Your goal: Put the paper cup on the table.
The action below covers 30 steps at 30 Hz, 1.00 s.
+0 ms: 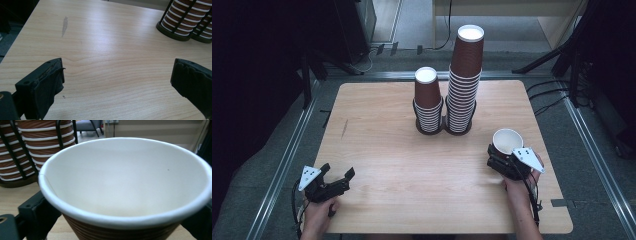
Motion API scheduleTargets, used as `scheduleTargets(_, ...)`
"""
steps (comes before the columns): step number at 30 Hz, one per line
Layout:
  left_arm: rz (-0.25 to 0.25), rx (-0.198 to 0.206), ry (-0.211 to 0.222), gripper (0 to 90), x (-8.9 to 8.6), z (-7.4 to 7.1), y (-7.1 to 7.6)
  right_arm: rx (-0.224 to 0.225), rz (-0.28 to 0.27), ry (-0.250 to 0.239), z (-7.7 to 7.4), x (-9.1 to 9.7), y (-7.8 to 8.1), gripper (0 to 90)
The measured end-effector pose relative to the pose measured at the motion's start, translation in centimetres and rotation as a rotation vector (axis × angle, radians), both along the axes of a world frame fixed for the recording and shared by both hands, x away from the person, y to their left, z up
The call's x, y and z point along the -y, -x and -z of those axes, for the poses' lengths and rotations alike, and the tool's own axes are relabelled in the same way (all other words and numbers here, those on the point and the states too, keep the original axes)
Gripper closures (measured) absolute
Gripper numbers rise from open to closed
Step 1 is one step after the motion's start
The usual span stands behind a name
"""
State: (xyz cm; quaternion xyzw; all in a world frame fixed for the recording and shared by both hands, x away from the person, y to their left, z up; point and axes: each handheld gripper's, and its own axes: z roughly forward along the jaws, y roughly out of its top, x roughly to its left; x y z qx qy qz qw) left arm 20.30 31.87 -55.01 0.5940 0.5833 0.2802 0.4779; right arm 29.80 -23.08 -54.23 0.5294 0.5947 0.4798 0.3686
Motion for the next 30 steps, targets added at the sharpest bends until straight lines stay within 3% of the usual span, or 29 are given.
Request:
scheduleTargets(6, 0.002, -0.001, -0.001, 0.0, 0.0, 0.0, 0.0, -0.004, -0.017, -0.028, -0.1, 0.2, 0.1, 0.0)
scheduleTargets(14, 0.006, 0.004, -0.009, 0.0, 0.1, 0.0, 0.1, -0.006, -0.010, 0.033, -0.1, -0.1, 0.5, 0.0)
scheduleTargets(20, 0.012, 0.007, -0.023, 0.0, 0.2, 0.1, 0.1, -0.021, -0.017, 0.000, -0.1, 0.5, 0.9, 0.0)
scheduleTargets(30, 0.014, 0.011, -0.013, 0.0, 0.1, 0.1, 0.1, -0.038, -0.034, 0.023, -0.3, 1.2, 2.2, 0.0)
